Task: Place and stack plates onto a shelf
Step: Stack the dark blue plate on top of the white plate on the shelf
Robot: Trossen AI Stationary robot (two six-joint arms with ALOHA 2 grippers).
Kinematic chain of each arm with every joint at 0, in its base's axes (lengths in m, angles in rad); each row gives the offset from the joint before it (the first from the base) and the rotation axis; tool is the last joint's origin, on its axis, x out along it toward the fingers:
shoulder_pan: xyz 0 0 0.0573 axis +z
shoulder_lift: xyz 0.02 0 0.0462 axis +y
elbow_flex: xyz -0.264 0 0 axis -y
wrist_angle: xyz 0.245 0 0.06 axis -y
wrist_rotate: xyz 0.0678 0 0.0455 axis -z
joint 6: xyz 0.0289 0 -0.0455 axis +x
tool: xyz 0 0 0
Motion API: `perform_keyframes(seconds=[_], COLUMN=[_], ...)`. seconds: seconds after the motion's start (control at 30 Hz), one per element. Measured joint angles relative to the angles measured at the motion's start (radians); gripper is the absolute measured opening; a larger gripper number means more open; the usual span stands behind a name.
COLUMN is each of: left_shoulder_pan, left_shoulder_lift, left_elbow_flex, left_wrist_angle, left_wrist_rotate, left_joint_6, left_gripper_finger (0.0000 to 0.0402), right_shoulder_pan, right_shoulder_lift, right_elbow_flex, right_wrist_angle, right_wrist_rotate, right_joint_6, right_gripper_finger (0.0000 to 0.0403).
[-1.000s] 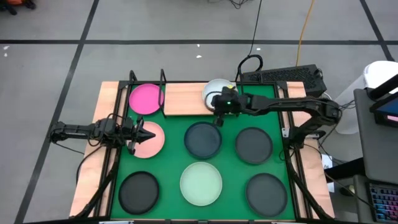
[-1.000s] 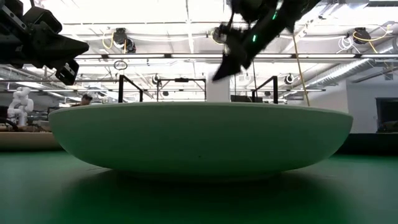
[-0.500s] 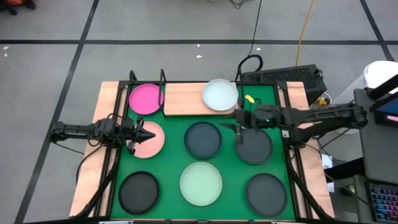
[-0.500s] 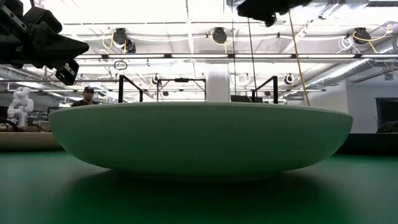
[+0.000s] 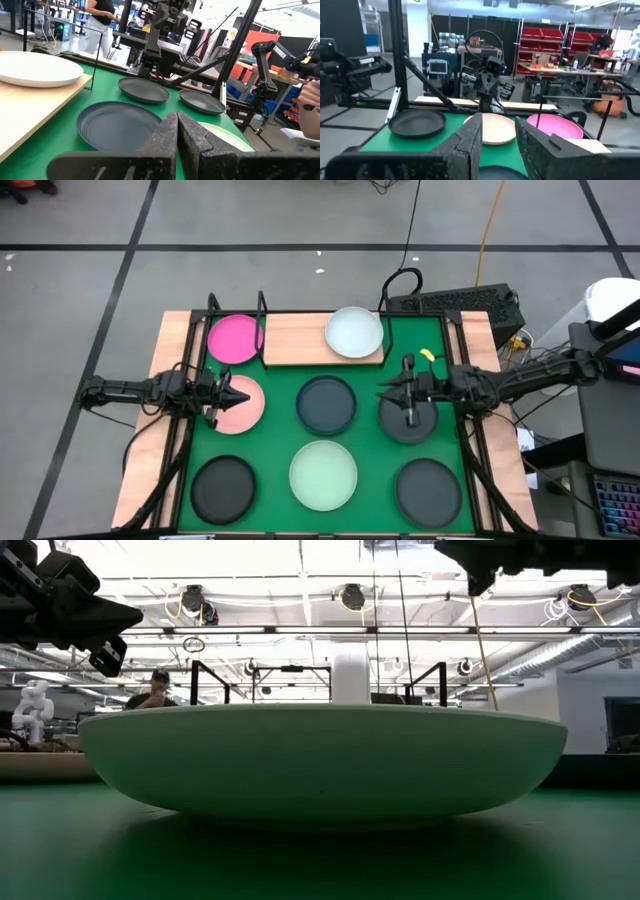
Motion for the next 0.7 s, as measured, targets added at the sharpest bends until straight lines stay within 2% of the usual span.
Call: perform_keyframes(seconds=[0.33,0.63,0.7], left_shoulder_pan=[0.000,0.000,0.000], left_shoulder_lift=[0.000,0.000,0.000], left_elbow_flex=[0.000,0.000,0.000], left_wrist_angle=[0.020,0.190,0.228], left_wrist_rotate=[0.000,-0.003,-0.031], left_joint_6=[0.002,0.179,0.203], left_gripper_finger=[0.0006,0.0006,0.0006], right_shoulder_pan=[0.031,0.031,0.031], right_shoulder_lift=[-0.041,-0.041,-0.041], right_elbow_flex=[-0.064,-0.064,-0.064], right_wrist_angle=[-0.002,-0.001,0.002], right_wrist_rotate=[0.001,0.000,0.000], right_joint_6=[0.029,0.009,0.005], right_gripper_finger=[0.0098,0.0098,0.0098])
